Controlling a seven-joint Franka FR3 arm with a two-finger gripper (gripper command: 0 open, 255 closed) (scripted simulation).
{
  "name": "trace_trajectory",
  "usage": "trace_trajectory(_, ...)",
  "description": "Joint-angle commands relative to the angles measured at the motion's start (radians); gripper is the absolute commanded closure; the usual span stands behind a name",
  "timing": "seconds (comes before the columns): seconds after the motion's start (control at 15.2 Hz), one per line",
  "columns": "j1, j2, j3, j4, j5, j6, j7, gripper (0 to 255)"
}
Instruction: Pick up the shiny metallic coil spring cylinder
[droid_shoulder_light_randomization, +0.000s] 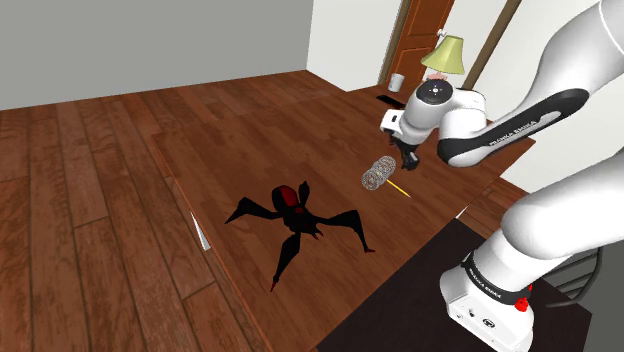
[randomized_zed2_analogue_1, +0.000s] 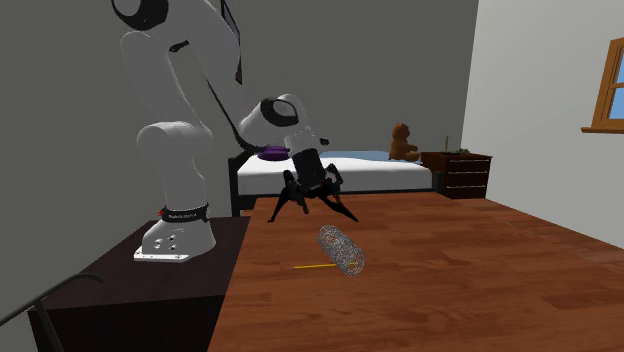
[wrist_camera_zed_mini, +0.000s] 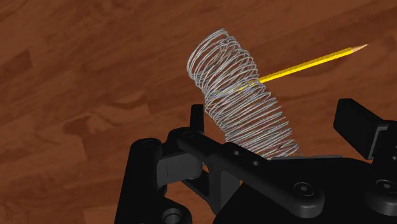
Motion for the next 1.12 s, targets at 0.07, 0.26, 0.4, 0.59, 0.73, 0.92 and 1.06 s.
trace_trajectory(0.07,-0.093,0.179,0.017,0.094,-0.388,0.098,0.170,0)
trace_trajectory(0.26,-0.106,0.297,0.004,0.181,-0.654,0.117,0.306,0)
trace_trajectory(0.4,-0.103,0.331,0.005,0.194,-0.708,0.112,0.367,0)
trace_trajectory(0.59,-0.101,0.382,0.009,0.214,-0.784,0.101,0.453,0)
trace_trajectory(0.73,-0.099,0.426,0.013,0.231,-0.843,0.090,0.523,0)
trace_trajectory(0.92,-0.099,0.426,0.014,0.230,-0.846,0.089,0.526,255)
trace_trajectory(1.06,-0.099,0.425,0.014,0.229,-0.845,0.089,0.526,255)
